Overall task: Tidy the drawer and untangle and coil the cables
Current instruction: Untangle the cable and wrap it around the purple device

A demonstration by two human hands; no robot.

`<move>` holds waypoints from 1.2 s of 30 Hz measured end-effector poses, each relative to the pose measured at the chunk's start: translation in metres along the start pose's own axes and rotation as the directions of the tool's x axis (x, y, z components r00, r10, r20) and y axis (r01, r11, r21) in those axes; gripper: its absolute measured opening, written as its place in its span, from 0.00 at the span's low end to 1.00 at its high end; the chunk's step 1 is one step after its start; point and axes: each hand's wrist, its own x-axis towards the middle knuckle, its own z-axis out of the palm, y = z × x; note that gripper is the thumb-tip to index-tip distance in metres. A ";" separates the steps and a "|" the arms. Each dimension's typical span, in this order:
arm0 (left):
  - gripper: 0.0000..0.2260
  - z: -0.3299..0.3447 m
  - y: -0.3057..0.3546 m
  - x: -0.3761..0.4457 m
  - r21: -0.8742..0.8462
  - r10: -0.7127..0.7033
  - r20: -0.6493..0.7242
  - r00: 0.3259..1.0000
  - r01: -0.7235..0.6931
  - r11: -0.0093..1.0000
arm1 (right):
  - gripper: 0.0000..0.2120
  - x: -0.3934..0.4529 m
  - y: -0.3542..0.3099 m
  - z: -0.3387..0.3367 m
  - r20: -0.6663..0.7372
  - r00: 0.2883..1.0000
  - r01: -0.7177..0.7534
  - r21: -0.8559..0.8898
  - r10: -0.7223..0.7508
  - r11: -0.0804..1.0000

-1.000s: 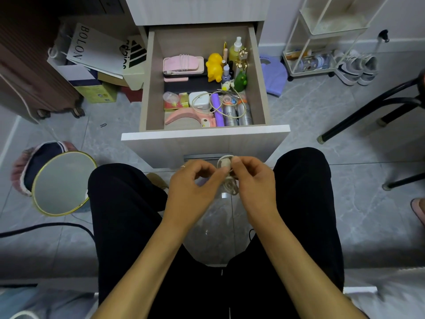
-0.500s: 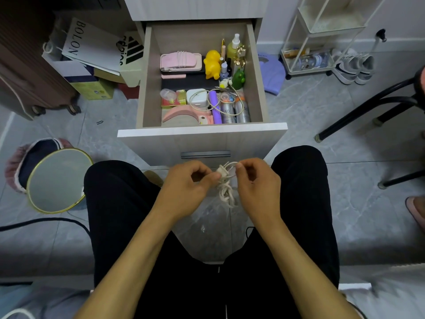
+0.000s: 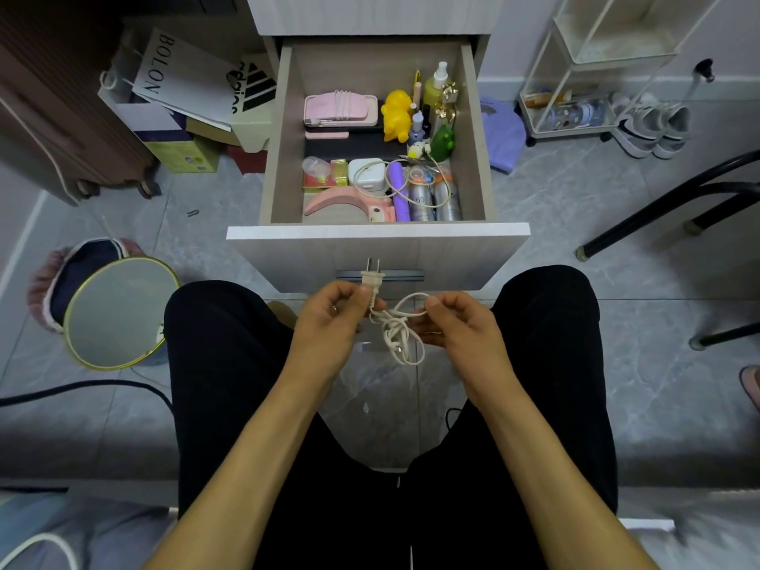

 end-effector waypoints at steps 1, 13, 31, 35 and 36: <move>0.07 0.001 0.000 0.000 0.002 0.026 -0.008 1.000 -0.026 1.000 | 0.05 0.000 -0.001 0.001 0.008 1.000 0.001 0.003 -0.001 1.000; 0.04 -0.007 -0.005 -0.003 -0.243 -0.052 -0.033 0.998 0.042 0.969 | 0.03 0.001 -0.006 0.010 0.237 0.967 0.165 -0.311 -0.092 0.936; 0.04 -0.009 -0.005 0.014 0.557 0.454 0.385 0.803 -0.595 0.580 | 0.11 0.008 -0.024 -0.005 0.185 0.968 -0.192 0.117 0.169 0.974; 0.06 -0.012 0.005 0.012 0.443 0.300 0.235 0.925 -0.377 0.814 | 0.11 0.013 -0.019 -0.008 0.082 0.989 -0.115 -0.064 0.120 0.991; 0.08 -0.015 0.005 0.014 0.407 0.248 0.214 0.945 -0.317 0.857 | 0.09 0.012 -0.017 -0.009 0.071 0.998 0.012 -0.201 0.002 0.980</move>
